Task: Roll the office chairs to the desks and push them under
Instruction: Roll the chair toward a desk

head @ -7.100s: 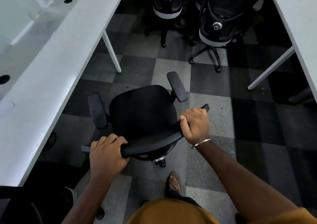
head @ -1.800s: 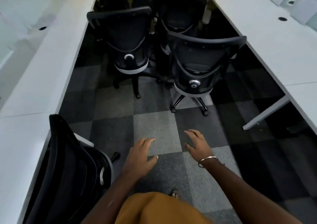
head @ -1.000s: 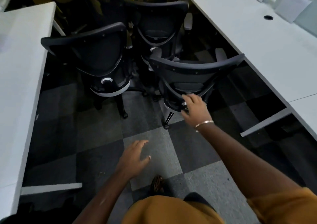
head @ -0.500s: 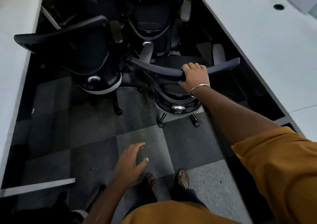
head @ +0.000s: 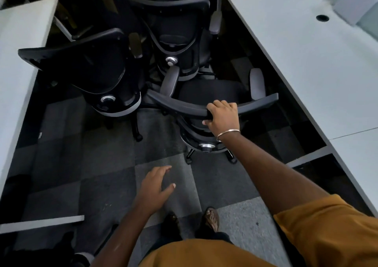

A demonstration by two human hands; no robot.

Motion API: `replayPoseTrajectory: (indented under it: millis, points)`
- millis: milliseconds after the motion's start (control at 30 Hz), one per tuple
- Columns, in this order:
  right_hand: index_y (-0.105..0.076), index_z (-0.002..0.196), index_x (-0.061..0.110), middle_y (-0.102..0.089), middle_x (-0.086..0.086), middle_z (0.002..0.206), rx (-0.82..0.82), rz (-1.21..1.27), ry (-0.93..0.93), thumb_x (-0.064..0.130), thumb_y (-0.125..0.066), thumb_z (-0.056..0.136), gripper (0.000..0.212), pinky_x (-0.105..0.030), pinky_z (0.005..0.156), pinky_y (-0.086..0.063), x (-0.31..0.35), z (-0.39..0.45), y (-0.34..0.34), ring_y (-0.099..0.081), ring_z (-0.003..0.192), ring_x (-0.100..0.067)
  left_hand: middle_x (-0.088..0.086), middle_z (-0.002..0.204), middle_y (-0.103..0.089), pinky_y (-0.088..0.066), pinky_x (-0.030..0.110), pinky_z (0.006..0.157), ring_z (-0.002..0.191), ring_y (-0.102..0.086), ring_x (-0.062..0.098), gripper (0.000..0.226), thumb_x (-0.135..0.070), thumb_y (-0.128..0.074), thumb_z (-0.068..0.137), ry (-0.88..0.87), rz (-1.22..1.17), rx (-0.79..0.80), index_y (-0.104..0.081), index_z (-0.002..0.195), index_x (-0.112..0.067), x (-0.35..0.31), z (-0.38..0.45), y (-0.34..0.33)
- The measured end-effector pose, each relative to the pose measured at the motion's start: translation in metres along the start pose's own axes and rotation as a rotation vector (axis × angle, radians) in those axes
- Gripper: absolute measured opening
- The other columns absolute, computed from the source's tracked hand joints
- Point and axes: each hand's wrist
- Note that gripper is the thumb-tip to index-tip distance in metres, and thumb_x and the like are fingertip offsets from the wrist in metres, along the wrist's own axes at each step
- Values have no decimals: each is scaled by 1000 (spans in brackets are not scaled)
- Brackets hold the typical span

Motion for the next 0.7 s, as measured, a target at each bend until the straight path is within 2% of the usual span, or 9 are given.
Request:
replayPoseTrajectory:
  millis: [133,300,367,433,500,567,633,700]
  points:
    - [-67,99,23,-60,6,93,-6,9,-10,43,-86,69,41,-38,90,-34,-6,-43,8,-57,94,-22,-2,142,-50,-44,38,107,129,-49,16,71,-52,-57,86,-70,83,-81,-50,149,-20,-15,13,15]
    - [-68,104,25,-59,7,98,7,-17,-26,46,-86,69,45,-38,92,-32,-9,-93,19,-57,98,-21,8,153,-41,-44,47,112,141,-42,29,75,-28,-74,87,-327,347,-328,-44,153,-13,-55,32,40]
    - [-67,104,25,-59,7,98,29,-27,-37,47,-86,69,46,-38,93,-31,-7,-111,25,-56,99,-21,9,159,-37,-38,46,116,149,-35,29,78,-29,-71,88,-426,477,-298,-39,157,-14,-69,44,48]
    - [-67,105,26,-59,8,99,32,-24,-54,46,-85,70,45,-38,93,-30,-3,-131,30,-56,99,-21,6,163,-36,-32,46,121,153,-29,27,81,-30,-70,88,-462,609,-186,-36,160,-16,-75,51,53]
    - [-67,108,27,-59,8,100,37,-17,-69,44,-85,71,45,-37,94,-30,3,-152,34,-55,100,-20,2,156,-44,-33,44,121,148,-37,25,78,-27,-70,85,-460,657,-117,-41,156,-19,-75,50,54]
    - [-67,110,27,-59,8,101,37,-8,-91,44,-84,72,45,-37,95,-30,8,-173,37,-55,101,-19,0,137,-55,-40,41,112,131,-50,25,65,-23,-69,81,-465,672,-135,-51,143,-22,-78,42,48]
    - [-68,110,27,-59,8,101,35,1,-129,44,-85,71,46,-36,94,-30,13,-196,38,-56,101,-19,0,126,-56,-43,39,105,119,-53,25,55,-28,-71,83,-475,732,-162,-52,134,-22,-86,28,35]
    - [-68,111,28,-60,8,101,29,12,-149,45,-85,70,47,-36,94,-30,16,-215,41,-56,101,-19,0,124,-56,-44,40,101,116,-53,25,52,-37,-74,87,-484,751,-205,-50,130,-22,-90,15,24]
Point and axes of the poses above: each hand's wrist, its own z-axis towards the middle knuckle, its own y-axis out of the back of the hand, x = y × z
